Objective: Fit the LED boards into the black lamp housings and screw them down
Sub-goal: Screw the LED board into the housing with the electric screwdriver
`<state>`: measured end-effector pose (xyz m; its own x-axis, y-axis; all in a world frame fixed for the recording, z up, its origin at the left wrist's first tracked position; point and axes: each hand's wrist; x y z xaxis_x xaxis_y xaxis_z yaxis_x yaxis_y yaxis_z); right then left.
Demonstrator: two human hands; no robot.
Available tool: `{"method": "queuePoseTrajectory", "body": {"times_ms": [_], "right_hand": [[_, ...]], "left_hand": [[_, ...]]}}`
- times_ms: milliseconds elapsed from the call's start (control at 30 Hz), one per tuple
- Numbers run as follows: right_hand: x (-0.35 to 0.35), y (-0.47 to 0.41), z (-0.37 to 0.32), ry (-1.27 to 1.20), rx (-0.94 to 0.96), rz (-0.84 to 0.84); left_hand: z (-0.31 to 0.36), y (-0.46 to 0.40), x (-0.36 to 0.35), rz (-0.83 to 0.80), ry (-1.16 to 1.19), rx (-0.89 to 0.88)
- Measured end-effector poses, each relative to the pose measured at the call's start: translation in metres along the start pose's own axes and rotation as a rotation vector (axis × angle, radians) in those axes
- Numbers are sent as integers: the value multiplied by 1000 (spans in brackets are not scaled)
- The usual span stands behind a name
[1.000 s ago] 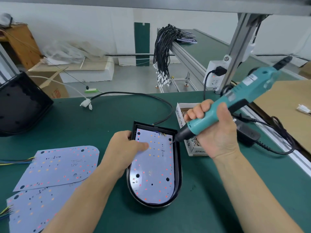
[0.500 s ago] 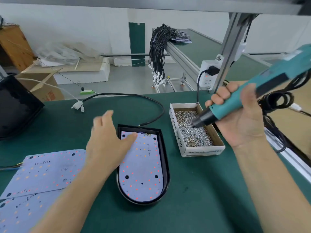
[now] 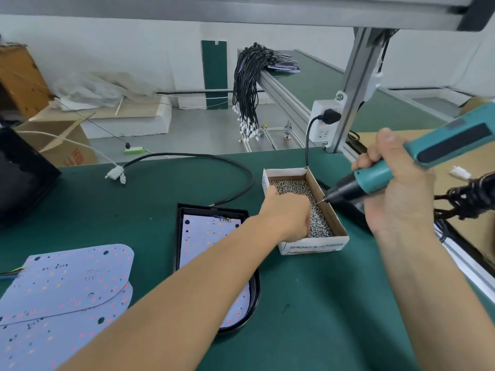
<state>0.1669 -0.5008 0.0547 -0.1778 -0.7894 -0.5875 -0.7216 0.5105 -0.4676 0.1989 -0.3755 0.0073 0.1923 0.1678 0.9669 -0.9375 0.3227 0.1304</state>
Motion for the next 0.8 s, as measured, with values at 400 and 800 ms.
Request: {"method": "queuePoseTrajectory", "body": {"times_ms": [400, 800], "right_hand": [[-5, 3, -4, -5, -16, 12], [-18, 15, -10, -170, -95, -118]], "left_hand": [[-8, 4, -1, -1, 50, 6], [-52, 61, 27, -63, 1647, 340]]}}
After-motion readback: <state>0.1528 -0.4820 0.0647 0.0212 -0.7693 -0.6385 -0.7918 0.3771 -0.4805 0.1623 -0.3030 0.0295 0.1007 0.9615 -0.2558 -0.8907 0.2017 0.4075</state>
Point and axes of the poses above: each hand's wrist, its own y-axis away from the middle knuckle, its own x-axis out of the back of the hand, z = x × y, and after that the axes turned 12 degrees about x, right-handed
